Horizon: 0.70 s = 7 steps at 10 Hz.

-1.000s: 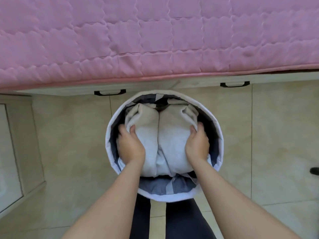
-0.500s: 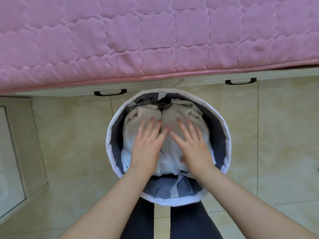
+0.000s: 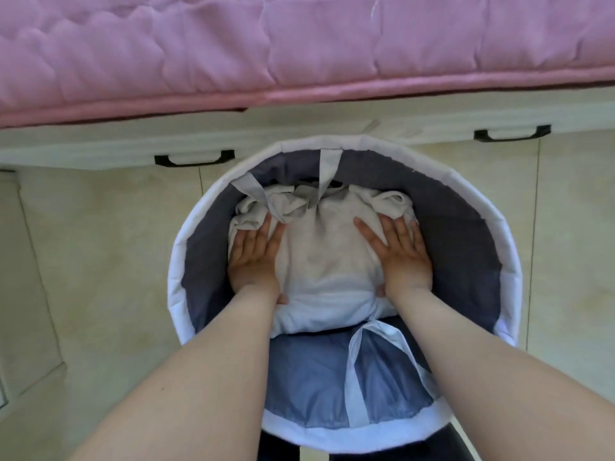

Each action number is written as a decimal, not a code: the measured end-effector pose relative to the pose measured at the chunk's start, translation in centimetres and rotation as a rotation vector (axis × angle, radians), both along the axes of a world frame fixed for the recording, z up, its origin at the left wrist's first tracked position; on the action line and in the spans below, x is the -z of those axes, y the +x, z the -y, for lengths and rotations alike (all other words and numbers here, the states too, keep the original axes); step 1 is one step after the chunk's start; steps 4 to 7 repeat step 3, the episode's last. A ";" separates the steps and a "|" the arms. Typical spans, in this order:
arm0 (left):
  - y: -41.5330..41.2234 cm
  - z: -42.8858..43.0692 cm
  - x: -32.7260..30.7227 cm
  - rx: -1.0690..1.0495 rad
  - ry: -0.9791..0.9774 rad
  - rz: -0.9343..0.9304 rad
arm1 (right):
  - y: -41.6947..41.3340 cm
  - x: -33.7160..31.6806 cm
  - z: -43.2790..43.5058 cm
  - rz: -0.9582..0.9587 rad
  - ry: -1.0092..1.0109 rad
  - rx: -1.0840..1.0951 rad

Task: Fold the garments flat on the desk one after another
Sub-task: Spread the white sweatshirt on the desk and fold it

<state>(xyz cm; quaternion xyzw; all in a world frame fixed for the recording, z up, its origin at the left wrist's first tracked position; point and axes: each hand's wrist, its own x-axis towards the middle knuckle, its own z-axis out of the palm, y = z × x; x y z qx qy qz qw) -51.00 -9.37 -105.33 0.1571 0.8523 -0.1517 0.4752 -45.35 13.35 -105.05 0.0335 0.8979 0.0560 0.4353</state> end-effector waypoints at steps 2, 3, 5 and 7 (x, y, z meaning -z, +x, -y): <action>0.7 -0.1 1.1 0.001 0.042 -0.037 | 0.9 1.3 0.2 -0.041 -0.018 0.026; 0.1 0.2 -0.7 -0.010 0.070 -0.054 | 0.7 0.5 0.7 -0.091 -0.089 0.066; 0.1 0.2 -0.7 -0.010 0.070 -0.054 | 0.7 0.5 0.7 -0.091 -0.089 0.066; 0.1 0.2 -0.7 -0.010 0.070 -0.054 | 0.7 0.5 0.7 -0.091 -0.089 0.066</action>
